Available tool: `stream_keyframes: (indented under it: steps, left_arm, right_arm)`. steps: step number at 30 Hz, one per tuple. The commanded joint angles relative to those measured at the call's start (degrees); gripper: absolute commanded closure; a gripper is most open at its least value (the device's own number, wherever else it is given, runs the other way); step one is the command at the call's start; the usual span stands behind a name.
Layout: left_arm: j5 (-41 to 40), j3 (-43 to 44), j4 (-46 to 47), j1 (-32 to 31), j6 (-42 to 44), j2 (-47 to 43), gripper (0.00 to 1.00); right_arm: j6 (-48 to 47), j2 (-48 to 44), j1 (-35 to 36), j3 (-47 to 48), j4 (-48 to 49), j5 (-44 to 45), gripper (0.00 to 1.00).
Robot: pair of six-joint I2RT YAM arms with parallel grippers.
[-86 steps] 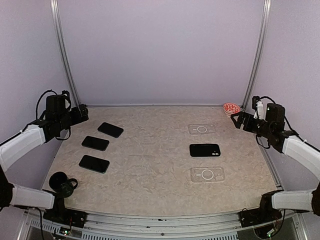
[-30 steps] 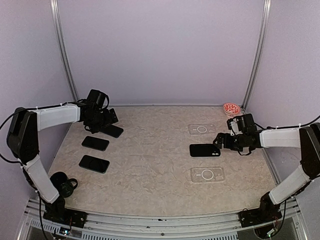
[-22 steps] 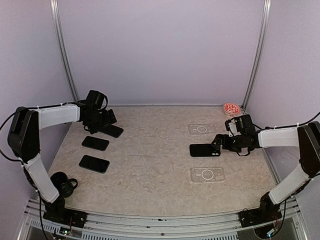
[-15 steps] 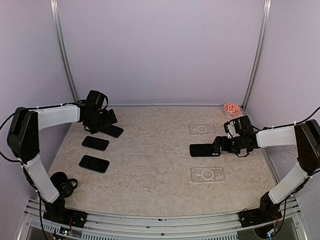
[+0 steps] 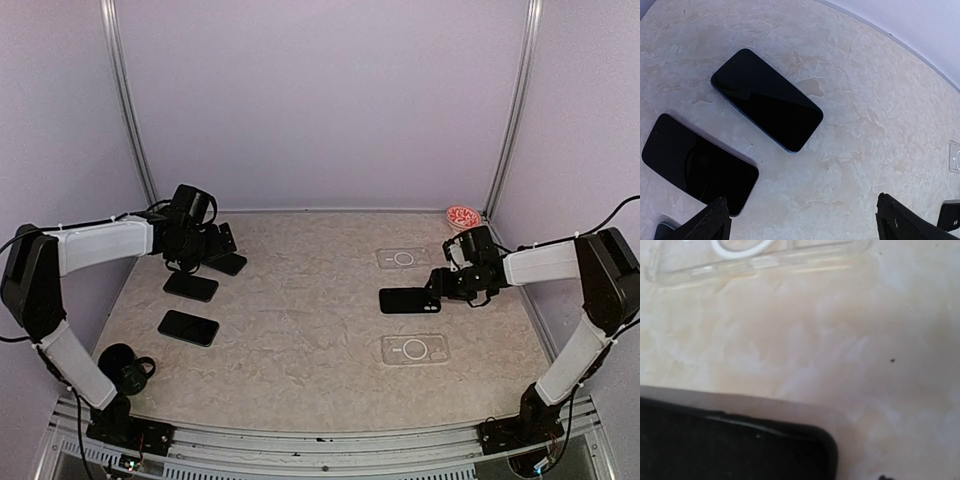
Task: Put the phone into the phone case
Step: Move the phone case to the center of the board.
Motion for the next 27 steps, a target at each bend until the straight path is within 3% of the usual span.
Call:
stream_keyframes:
  steps: [1,6,12,23,27]
  left_arm:
    - [-2.31,-0.95,0.77,-1.38,1.47,-2.25,0.01]
    - [-2.91,-1.39,0.79,-1.86,1.68,-3.21,0.01]
    - [-3.1,-2.5,1.2,-2.41,1.16,-3.54,0.01]
    - [-3.06,-3.93,2.49,-2.79,0.81,-4.15,0.01]
    - [-2.77,-4.45,2.88,-2.87,0.6,-4.36,0.01]
  right_arm:
    - [-1.11,1.67,0.62,1.71,-1.7,2.36,0.36]
    - [-1.2,2.6,0.71,1.8,-1.41,2.47,0.46]
    - [-1.39,3.96,1.15,2.09,-1.48,2.88,0.5]
    - [-1.9,4.19,1.54,2.29,-1.09,1.52,0.92]
    - [-2.89,4.78,2.59,3.38,-1.5,1.19,0.99]
